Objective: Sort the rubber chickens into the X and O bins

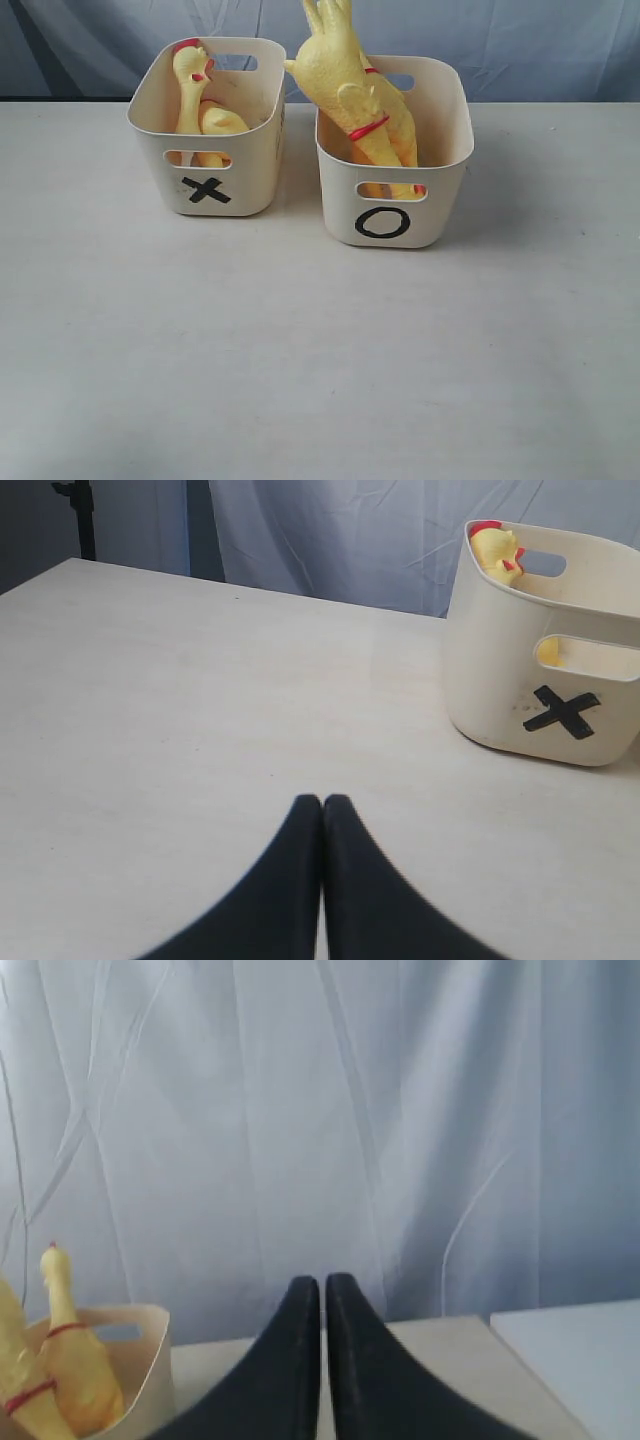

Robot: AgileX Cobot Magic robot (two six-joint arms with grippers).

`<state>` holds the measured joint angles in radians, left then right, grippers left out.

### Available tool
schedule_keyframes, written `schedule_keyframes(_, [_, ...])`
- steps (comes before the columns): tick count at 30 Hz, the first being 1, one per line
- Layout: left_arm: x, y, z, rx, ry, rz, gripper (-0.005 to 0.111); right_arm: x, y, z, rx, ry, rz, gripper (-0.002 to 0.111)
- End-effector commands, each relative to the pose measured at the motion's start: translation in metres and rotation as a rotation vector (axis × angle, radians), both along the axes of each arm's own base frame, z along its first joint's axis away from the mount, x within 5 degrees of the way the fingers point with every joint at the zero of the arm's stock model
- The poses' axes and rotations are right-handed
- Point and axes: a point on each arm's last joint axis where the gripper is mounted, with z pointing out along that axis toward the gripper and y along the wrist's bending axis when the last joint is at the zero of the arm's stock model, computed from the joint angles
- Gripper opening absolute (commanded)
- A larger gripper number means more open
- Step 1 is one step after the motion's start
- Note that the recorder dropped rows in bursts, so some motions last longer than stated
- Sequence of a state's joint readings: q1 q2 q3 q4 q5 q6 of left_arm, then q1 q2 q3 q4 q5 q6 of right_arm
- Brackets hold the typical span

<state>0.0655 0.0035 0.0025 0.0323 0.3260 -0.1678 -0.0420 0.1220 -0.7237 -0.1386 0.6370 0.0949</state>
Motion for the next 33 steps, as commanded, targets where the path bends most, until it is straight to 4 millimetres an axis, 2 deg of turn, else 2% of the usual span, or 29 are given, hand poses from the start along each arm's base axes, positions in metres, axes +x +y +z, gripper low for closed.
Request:
schedule_keyframes(1, [0.0, 0.0, 0.002, 0.003, -0.017, -0.007, 0.0, 0.018, 0.003, -0.059, 0.078, 0.1, 0.038, 0.003])
schedule_keyframes(2, [0.0, 0.0, 0.002, 0.003, -0.017, -0.007, 0.0, 0.024, 0.003, -0.072, 0.08, 0.097, 0.043, 0.003])
schedule_keyframes(3, [0.0, 0.0, 0.002, 0.003, -0.017, -0.007, 0.0, 0.034, 0.004, -0.097, 0.112, 0.095, 0.055, 0.003])
schedule_keyframes(4, [0.0, 0.0, 0.002, 0.003, -0.017, -0.007, 0.0, 0.041, 0.004, -0.112, 0.136, 0.105, 0.06, 0.003])
schedule_keyframes(5, [0.0, 0.0, 0.002, 0.003, -0.017, -0.007, 0.0, 0.052, 0.005, -0.141, 0.165, 0.121, 0.07, 0.003])
schedule_keyframes(7, [0.0, 0.0, 0.002, 0.003, -0.017, -0.007, 0.0, 0.061, 0.005, -0.173, 0.186, 0.109, 0.078, 0.003])
schedule_keyframes(8, [0.0, 0.0, 0.002, 0.003, -0.017, -0.007, 0.0, 0.062, 0.005, -0.178, 0.186, 0.11, 0.078, 0.003])
schedule_keyframes(10, [0.0, 0.0, 0.002, 0.003, -0.017, -0.007, 0.0, 0.058, 0.004, -0.198, 0.178, 0.333, 0.055, 0.003])
schedule_keyframes(33, [0.0, 0.0, 0.002, 0.003, -0.017, -0.007, 0.0, 0.058, 0.004, -0.199, 0.178, 0.339, 0.053, 0.003])
